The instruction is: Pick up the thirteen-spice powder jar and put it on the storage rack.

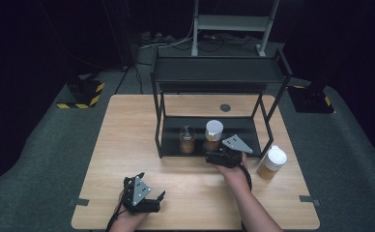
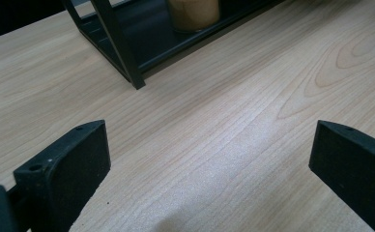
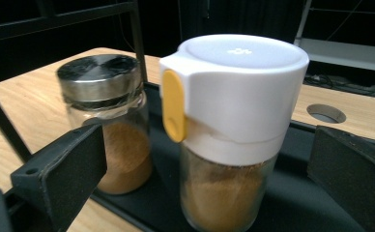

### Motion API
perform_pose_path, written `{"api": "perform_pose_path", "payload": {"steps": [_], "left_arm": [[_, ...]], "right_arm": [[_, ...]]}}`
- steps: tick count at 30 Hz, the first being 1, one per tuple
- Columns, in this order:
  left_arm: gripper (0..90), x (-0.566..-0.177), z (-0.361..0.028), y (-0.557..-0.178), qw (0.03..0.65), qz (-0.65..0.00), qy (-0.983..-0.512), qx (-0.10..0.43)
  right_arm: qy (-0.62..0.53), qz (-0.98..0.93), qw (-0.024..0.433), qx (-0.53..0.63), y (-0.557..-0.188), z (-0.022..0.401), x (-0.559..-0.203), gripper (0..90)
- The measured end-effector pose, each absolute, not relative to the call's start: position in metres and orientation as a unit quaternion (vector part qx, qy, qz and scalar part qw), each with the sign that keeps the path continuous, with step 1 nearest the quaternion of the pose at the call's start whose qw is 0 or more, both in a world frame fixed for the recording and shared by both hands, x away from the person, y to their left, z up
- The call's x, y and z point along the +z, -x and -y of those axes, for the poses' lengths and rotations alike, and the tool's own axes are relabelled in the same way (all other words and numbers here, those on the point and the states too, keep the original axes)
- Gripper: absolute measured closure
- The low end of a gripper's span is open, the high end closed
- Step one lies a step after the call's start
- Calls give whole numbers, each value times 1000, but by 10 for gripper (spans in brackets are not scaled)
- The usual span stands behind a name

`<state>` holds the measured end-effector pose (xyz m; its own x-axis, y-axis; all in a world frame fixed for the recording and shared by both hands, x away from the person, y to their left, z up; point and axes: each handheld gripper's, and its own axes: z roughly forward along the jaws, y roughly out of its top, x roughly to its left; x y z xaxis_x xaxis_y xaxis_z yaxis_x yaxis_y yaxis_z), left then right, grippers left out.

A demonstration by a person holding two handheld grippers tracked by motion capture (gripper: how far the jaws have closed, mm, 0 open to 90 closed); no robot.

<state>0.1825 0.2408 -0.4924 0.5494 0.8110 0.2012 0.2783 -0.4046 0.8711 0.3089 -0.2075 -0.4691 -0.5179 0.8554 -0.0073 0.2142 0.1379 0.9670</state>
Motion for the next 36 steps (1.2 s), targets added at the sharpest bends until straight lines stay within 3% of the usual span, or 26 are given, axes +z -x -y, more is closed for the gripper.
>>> {"api": "perform_pose_path", "payload": {"steps": [36], "left_arm": [[11, -493, -239, -180, 416, -348, -775, 324]], "right_arm": [[-374, -715, 314, 500, -219, 246, -476, 0]]}}
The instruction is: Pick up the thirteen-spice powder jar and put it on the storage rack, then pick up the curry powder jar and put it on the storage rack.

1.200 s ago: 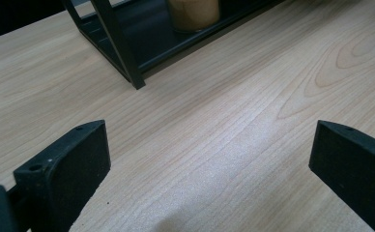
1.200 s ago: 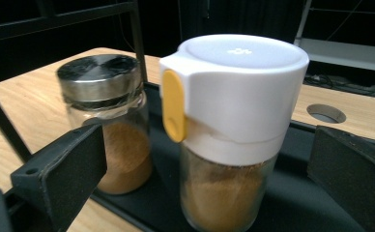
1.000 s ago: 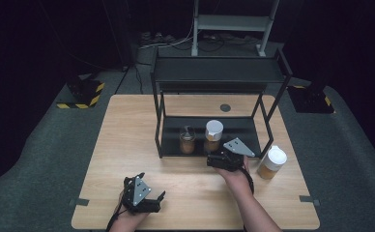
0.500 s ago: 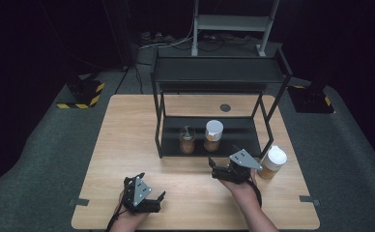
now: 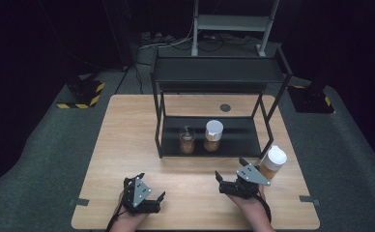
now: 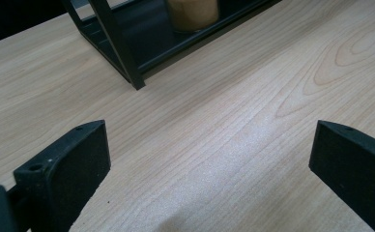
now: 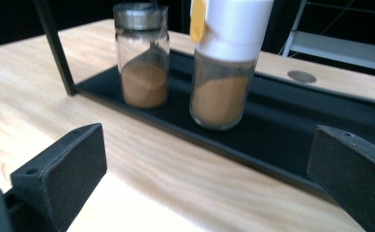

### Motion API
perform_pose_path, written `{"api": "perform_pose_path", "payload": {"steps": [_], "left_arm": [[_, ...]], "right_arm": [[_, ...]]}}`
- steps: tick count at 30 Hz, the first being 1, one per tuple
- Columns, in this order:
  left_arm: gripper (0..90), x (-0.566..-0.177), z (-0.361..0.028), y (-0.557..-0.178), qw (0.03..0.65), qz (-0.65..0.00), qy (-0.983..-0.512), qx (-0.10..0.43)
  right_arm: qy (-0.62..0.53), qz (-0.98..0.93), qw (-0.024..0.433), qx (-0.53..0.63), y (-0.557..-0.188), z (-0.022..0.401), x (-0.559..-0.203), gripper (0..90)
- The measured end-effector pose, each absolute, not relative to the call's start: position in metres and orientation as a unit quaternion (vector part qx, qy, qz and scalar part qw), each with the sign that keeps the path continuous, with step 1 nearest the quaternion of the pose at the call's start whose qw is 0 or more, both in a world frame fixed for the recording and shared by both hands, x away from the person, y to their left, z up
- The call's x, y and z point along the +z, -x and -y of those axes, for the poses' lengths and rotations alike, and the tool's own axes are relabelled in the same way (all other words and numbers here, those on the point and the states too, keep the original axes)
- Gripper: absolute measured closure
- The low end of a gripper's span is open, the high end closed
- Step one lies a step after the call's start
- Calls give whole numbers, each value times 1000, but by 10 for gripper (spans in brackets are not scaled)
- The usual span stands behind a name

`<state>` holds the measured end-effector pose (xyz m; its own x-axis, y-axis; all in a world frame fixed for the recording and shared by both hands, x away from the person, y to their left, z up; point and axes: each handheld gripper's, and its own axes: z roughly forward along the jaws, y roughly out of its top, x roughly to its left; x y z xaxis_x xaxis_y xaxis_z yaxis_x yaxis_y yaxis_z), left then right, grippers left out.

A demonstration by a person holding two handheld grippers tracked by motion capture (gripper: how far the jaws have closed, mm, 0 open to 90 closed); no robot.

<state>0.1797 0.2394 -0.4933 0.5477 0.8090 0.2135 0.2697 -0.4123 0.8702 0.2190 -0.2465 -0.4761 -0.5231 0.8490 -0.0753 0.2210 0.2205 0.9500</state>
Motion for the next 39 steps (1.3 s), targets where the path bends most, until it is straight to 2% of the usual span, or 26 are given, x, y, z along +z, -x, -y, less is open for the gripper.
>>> {"api": "perform_pose_path", "payload": {"steps": [16, 39], "left_arm": [[11, -493, -241, -181, 419, -353, -773, 320], [11, -493, -240, -178, 417, -347, -775, 324]], "right_arm": [[-360, -755, 329, 438, -201, 245, -496, 0], [-351, -748, 327, 459, -197, 252, -501, 0]]}}
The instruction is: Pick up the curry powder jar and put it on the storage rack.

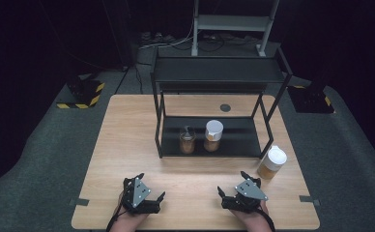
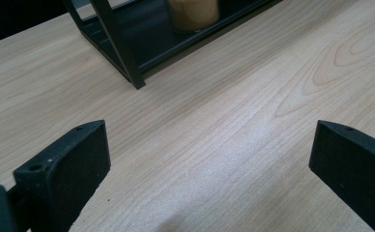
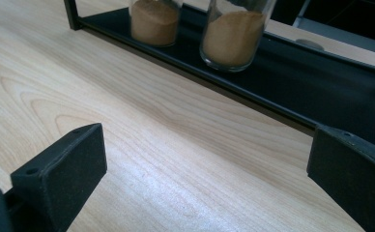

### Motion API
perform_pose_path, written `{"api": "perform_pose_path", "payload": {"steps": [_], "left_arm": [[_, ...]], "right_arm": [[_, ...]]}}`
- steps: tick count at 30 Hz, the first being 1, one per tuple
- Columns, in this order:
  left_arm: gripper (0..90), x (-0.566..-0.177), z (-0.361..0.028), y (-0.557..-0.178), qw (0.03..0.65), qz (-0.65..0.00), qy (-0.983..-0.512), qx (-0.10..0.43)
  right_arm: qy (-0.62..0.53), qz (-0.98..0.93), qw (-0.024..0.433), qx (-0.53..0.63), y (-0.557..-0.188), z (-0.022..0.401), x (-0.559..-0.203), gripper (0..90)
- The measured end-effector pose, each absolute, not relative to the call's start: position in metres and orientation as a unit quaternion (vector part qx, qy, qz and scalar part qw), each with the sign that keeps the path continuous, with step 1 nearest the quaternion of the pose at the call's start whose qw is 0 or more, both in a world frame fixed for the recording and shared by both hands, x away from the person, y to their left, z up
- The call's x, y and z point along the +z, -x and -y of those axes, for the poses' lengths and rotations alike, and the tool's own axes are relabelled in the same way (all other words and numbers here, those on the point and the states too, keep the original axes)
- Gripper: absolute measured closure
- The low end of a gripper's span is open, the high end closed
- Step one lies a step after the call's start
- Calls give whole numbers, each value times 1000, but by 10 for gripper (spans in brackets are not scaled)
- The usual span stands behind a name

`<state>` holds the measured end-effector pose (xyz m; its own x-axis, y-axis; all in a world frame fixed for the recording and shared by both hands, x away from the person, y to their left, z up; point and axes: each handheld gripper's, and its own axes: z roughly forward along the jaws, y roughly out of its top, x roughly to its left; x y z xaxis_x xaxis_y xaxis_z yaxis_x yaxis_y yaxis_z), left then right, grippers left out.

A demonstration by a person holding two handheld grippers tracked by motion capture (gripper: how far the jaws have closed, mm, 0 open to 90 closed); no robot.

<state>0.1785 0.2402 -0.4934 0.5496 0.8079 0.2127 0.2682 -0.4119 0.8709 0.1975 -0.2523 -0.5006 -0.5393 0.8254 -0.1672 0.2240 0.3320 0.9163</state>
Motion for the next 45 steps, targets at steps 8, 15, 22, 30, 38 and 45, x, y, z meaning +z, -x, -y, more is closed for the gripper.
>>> {"api": "perform_pose_path", "payload": {"steps": [8, 15, 22, 30, 38, 45], "left_arm": [[12, -493, -240, -179, 414, -344, -778, 323], [11, -492, -239, -179, 413, -342, -780, 322], [11, -492, -240, -180, 414, -343, -780, 321], [11, -493, -240, -180, 414, -342, -780, 321], [11, -493, -240, -179, 414, -343, -779, 321], [11, -493, -241, -180, 416, -344, -779, 320]], "right_arm": [[-344, -747, 333, 461, -192, 258, -499, 0], [-342, -744, 337, 465, -187, 263, -497, 0], [-350, -736, 343, 467, -184, 271, -498, 0], [-364, -726, 349, 467, -179, 282, -496, 0], [-378, -717, 355, 465, -174, 292, -494, 0], [-395, -710, 361, 457, -170, 302, -495, 0]]}}
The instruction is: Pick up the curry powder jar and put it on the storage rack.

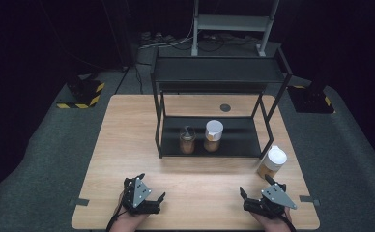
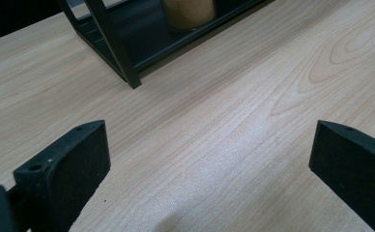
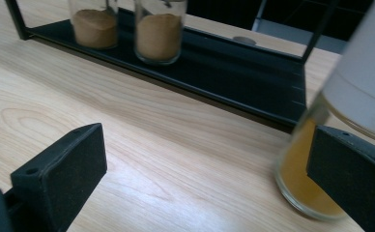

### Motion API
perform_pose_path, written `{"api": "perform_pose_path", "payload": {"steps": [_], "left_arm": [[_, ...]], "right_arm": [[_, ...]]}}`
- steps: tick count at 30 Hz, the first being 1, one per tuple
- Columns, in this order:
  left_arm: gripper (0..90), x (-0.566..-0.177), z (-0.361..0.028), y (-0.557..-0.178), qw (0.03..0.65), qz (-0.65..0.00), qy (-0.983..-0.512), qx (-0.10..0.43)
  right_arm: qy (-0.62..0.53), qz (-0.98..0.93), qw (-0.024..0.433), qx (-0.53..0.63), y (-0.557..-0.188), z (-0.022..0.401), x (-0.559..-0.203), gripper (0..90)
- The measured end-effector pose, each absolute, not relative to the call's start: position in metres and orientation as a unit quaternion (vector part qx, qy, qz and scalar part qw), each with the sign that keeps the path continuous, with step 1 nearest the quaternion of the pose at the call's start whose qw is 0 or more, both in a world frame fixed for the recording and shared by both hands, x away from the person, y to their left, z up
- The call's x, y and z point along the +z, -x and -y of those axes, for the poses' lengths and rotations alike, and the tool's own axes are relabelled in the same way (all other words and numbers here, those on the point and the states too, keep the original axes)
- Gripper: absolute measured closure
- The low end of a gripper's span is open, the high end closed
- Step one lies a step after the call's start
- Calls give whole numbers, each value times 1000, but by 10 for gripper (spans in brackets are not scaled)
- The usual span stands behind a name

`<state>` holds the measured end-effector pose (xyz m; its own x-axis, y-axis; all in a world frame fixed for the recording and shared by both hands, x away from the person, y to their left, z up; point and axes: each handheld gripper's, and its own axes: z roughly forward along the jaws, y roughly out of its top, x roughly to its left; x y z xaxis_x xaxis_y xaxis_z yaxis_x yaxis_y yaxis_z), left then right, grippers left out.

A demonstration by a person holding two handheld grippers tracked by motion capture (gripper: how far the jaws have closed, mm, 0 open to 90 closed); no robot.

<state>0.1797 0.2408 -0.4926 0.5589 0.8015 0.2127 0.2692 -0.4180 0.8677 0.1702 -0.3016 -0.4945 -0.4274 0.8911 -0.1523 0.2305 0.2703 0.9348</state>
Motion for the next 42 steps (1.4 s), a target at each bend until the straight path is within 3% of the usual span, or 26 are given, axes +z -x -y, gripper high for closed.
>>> {"api": "perform_pose_path", "payload": {"steps": [42], "left_arm": [[11, -492, -241, -179, 416, -341, -780, 320]], "right_arm": [[-448, -680, 375, 443, -183, 331, -491, 0]]}}
